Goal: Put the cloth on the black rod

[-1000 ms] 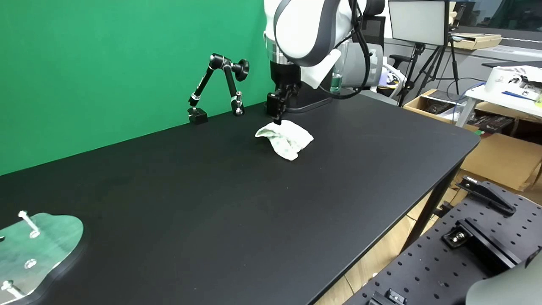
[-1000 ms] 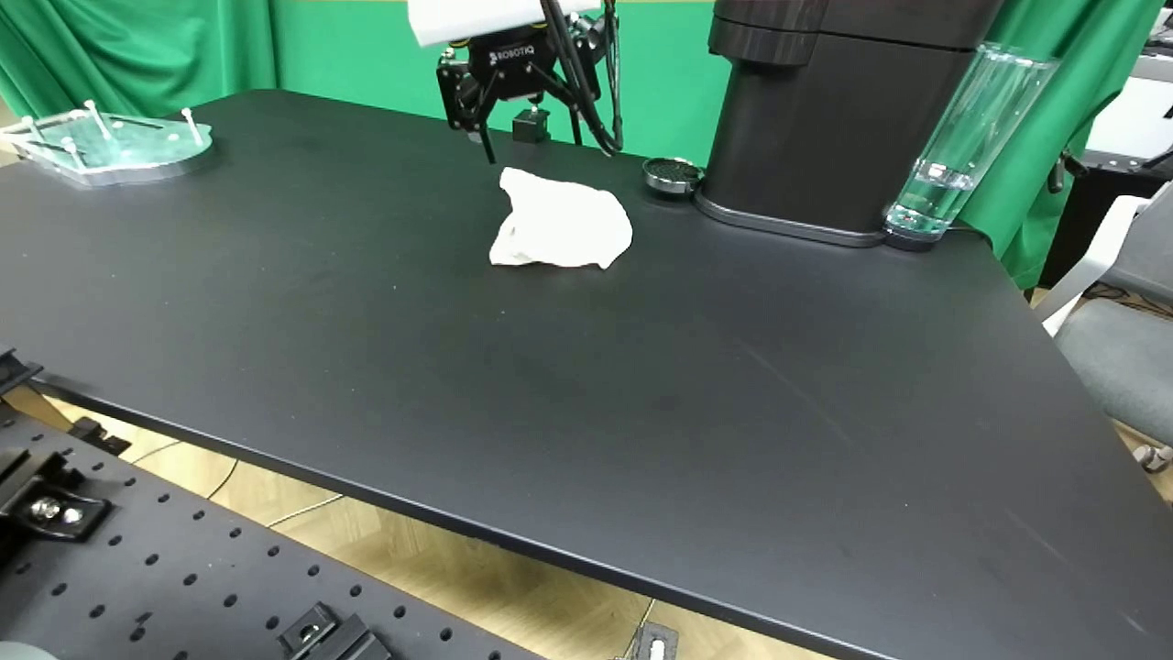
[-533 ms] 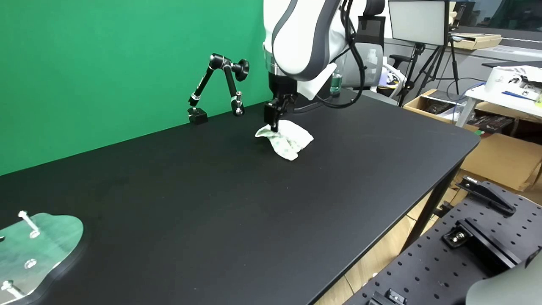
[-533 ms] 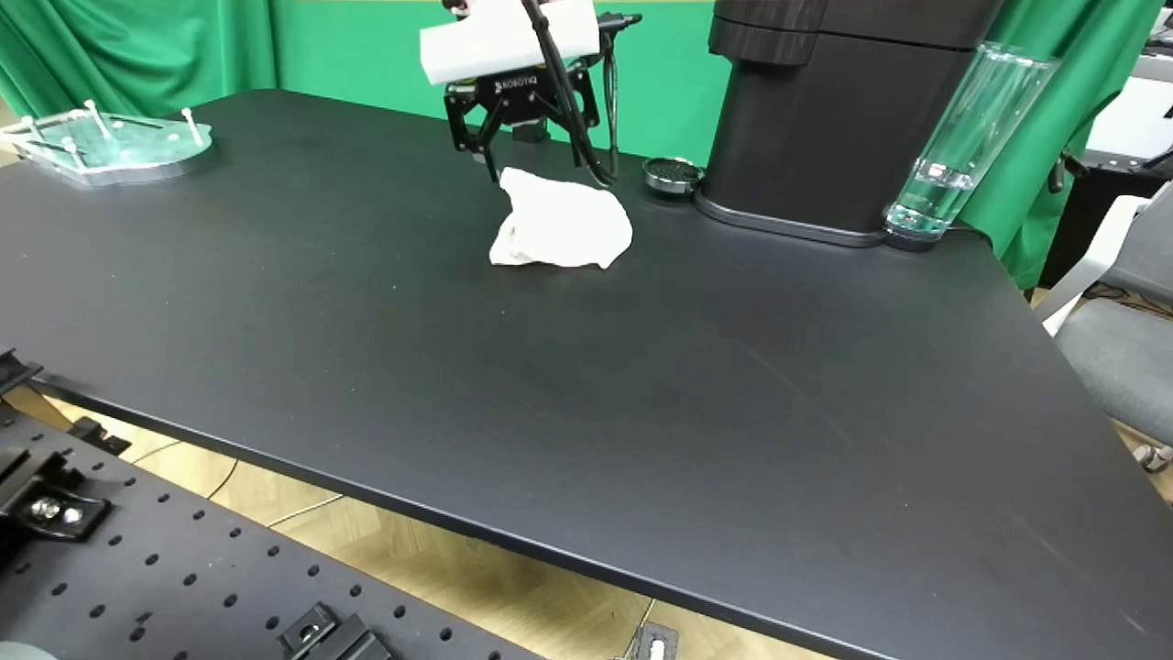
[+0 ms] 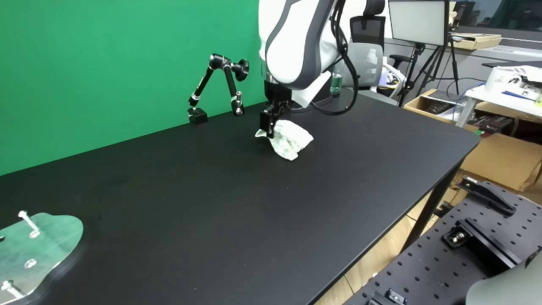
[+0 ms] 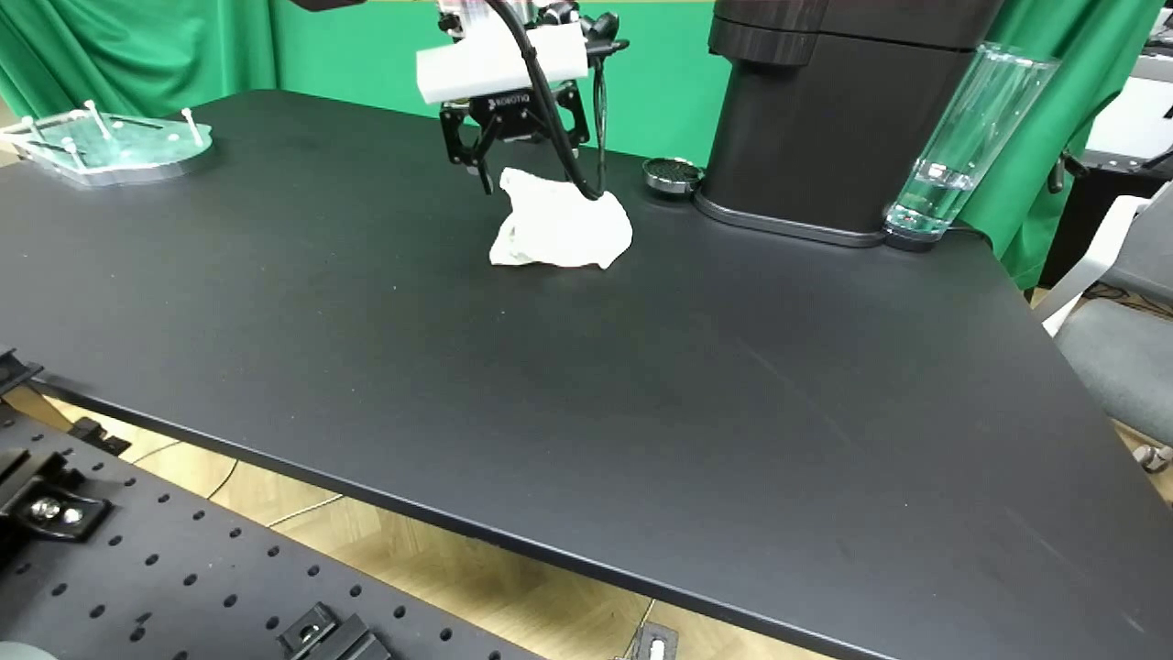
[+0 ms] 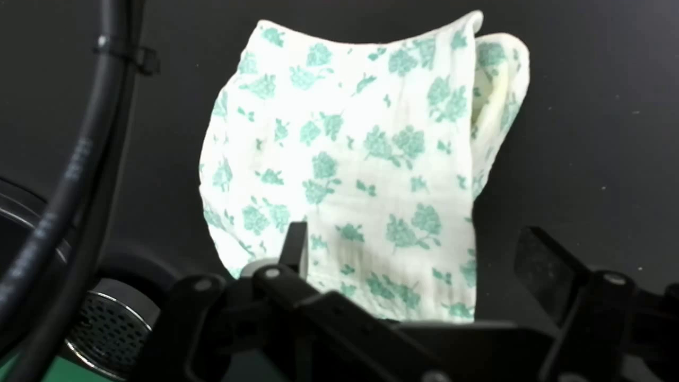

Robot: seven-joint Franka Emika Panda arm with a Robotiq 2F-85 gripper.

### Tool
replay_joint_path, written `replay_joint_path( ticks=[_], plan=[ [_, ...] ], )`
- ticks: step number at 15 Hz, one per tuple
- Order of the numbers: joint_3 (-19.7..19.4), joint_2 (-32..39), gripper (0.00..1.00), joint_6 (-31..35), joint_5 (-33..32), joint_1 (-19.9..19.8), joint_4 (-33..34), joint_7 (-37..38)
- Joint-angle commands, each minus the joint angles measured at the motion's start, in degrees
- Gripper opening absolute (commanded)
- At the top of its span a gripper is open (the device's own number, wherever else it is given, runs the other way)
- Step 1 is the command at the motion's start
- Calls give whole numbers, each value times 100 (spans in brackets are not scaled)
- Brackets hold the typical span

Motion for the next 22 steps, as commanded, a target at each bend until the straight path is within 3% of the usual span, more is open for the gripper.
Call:
replay_joint_path(
  ticks=[1, 12, 22],
  plan=[
    [-102, 188, 75, -1, 93, 87, 199, 2],
    [-67, -5, 0, -122, 293, 57, 204, -81],
    [40, -1285, 0, -1059, 80, 93, 448, -31]
  ],
)
